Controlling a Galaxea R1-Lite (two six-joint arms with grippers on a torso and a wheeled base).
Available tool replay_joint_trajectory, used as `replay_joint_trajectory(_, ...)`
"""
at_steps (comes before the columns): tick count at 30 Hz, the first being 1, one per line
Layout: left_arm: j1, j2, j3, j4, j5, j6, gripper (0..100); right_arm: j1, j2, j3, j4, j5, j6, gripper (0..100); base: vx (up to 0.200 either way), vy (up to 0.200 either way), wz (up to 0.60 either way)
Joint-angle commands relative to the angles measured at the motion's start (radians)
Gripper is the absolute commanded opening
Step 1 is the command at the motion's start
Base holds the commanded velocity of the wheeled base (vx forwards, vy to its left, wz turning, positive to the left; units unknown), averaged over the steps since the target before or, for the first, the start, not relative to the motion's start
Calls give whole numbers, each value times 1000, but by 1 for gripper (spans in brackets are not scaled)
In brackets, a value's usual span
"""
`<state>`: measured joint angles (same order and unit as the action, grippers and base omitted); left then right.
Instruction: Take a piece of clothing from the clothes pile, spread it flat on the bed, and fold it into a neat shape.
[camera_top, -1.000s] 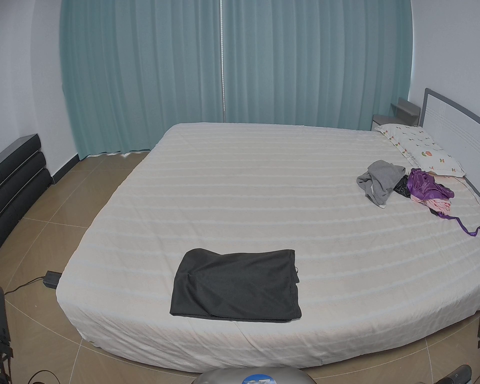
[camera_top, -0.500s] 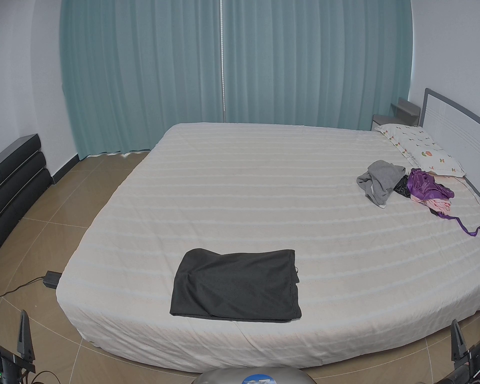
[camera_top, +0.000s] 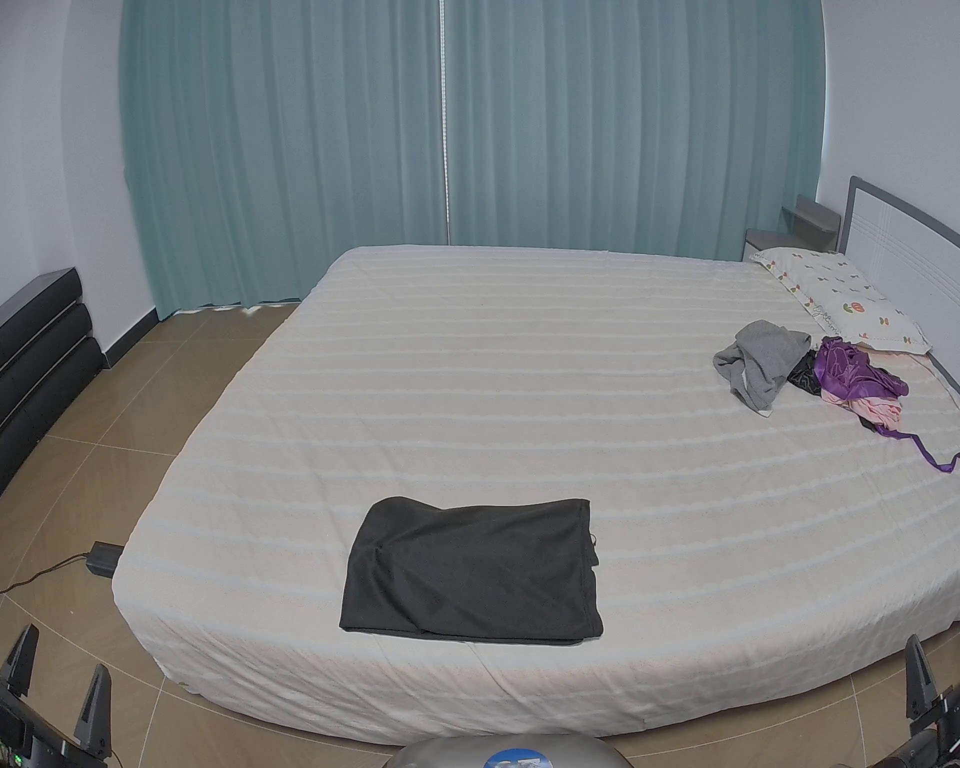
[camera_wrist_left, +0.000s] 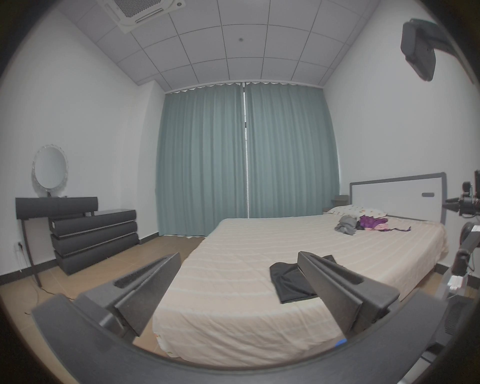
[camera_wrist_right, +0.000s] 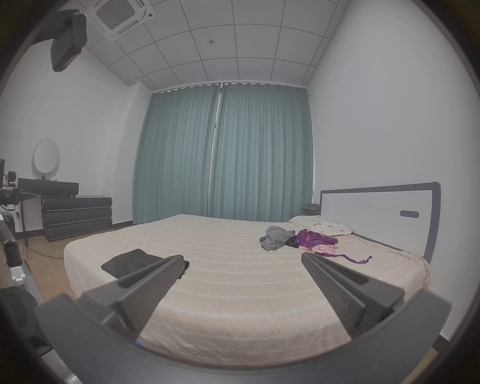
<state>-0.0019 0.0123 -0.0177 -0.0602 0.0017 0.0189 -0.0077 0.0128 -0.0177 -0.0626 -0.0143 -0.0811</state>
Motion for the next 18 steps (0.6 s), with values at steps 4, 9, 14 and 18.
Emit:
replay_joint_trajectory(4, 0, -12, 15, 91, 20, -19, 100, 0, -10, 7, 92, -10, 67, 100, 0, 0, 0)
replay_joint_trajectory(9, -1, -12, 18, 59, 21, -10, 100, 0, -10, 10, 81, 22, 41, 100, 0, 0, 0)
replay_joint_trajectory(14, -1, -12, 18, 59, 21, -11, 100, 0, -10, 18, 63, 14, 69, 100, 0, 0, 0)
replay_joint_trajectory(18, -1, -12, 18, 59, 18, -10, 100, 0, -10, 18, 61, 14, 72, 100, 0, 0, 0)
